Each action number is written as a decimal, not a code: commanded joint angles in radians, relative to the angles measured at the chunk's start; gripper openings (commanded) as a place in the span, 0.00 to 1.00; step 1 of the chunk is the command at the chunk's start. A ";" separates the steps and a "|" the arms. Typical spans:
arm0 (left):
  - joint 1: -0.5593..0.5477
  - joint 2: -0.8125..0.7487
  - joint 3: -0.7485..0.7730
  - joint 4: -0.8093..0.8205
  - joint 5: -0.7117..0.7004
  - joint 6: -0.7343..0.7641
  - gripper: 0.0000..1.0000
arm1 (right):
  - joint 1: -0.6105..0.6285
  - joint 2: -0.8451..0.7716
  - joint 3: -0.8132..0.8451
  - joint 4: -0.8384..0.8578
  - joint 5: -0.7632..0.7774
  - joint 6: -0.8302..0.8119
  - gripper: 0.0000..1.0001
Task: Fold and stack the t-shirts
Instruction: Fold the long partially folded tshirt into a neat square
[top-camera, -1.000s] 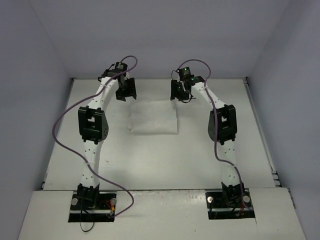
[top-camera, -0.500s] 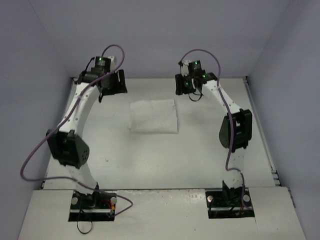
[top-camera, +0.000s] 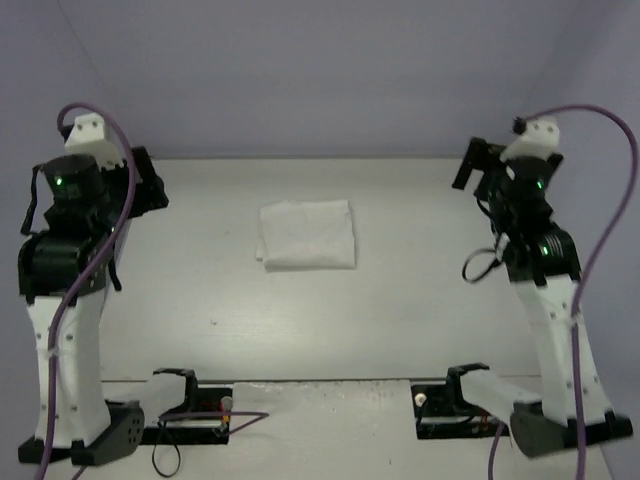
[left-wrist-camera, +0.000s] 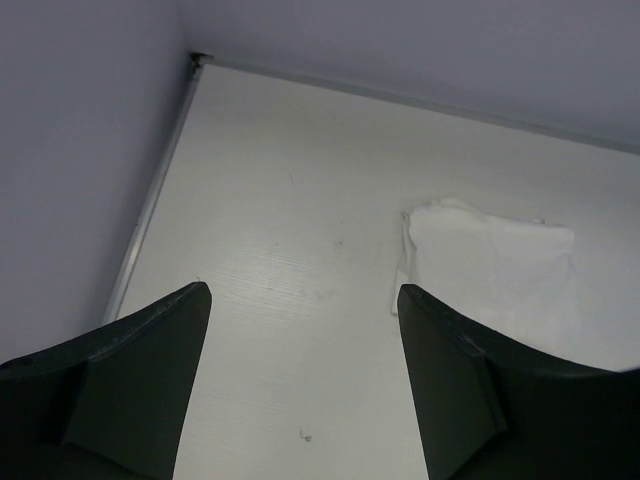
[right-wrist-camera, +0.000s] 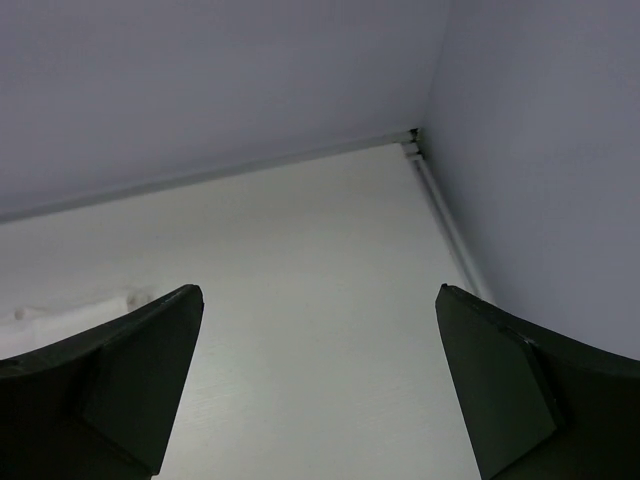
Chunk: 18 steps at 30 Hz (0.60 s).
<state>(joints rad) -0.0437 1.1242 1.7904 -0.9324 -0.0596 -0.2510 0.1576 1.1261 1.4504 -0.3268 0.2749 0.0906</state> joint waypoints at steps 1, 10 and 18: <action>-0.005 -0.069 0.035 -0.070 -0.093 0.060 0.72 | 0.011 -0.123 -0.117 0.023 0.204 0.051 1.00; -0.006 -0.166 -0.099 -0.072 -0.111 0.054 0.72 | 0.044 -0.323 -0.171 0.022 0.225 0.006 1.00; -0.005 -0.172 -0.119 -0.069 -0.118 0.025 0.73 | 0.093 -0.322 -0.147 0.023 0.253 -0.014 1.00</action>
